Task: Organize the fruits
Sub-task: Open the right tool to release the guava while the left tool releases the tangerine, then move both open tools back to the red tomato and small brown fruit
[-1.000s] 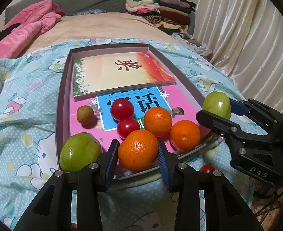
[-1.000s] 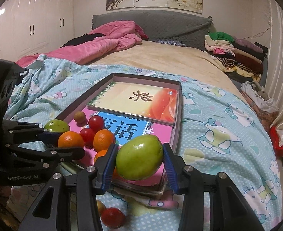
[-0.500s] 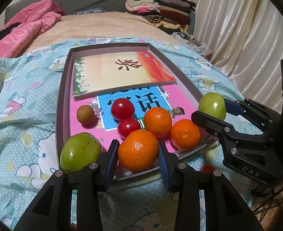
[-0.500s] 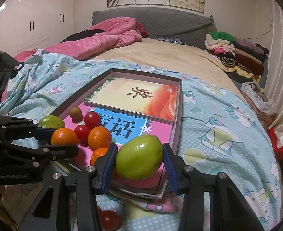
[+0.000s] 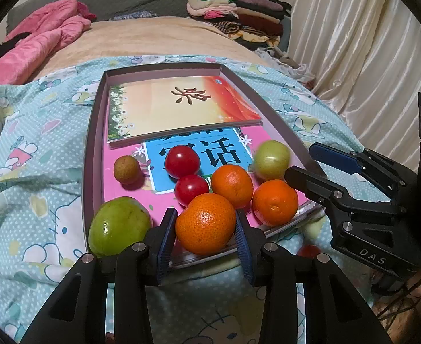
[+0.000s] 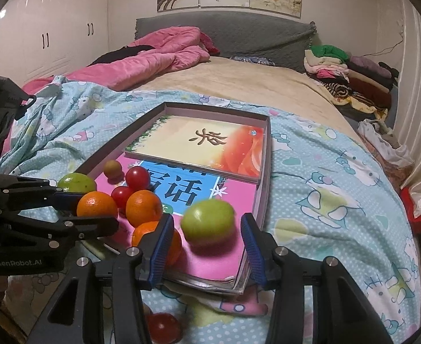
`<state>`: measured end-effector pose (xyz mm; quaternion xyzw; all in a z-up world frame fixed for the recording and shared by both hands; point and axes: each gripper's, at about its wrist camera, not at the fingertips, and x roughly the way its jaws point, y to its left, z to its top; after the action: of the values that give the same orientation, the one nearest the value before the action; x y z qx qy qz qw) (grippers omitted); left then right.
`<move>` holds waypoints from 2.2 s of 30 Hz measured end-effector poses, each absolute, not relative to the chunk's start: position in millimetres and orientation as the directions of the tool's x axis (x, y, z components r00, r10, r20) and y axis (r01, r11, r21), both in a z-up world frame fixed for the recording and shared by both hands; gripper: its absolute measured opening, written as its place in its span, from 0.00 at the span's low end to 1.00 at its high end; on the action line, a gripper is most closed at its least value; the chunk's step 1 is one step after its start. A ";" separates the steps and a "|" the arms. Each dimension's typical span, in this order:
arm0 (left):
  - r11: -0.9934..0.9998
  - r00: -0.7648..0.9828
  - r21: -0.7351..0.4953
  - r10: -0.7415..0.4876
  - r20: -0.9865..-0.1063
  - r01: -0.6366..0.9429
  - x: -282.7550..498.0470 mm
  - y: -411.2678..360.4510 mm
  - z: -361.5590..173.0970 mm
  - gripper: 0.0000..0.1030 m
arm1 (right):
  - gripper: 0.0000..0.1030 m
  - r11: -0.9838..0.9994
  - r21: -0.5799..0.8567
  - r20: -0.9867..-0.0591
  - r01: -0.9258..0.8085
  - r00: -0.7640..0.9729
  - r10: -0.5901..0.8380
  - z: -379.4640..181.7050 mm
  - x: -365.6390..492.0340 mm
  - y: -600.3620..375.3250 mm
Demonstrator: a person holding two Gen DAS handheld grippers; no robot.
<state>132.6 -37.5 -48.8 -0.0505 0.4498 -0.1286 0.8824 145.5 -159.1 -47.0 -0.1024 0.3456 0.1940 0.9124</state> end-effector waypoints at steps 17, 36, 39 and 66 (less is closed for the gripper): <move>0.959 0.596 -0.220 -0.284 -0.751 0.180 128.0 -30.3 -36.4 0.48 | 0.61 0.909 -0.005 -0.625 -0.417 0.711 0.323 -33.7 138.5 -167.0; 0.956 0.649 -0.227 -0.293 -0.702 0.186 103.7 -17.4 -10.1 0.69 | 0.70 0.930 0.061 -0.617 -0.363 0.719 0.321 -14.9 101.8 -183.8; 0.955 0.646 -0.229 -0.297 -0.703 0.189 97.2 -15.9 -8.6 0.69 | 0.70 0.931 0.075 -0.632 -0.357 0.706 0.321 -14.6 96.8 -183.5; 0.882 0.403 -0.290 -0.434 -0.806 0.370 88.6 -63.2 -51.4 0.53 | 0.61 0.925 0.032 -0.874 -0.378 0.439 0.210 -52.4 91.3 -178.2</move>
<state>88.6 -63.2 -51.4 -0.0327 0.4907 -0.2402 0.8369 91.3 -178.2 -52.4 -0.0842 0.5002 0.1742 0.8440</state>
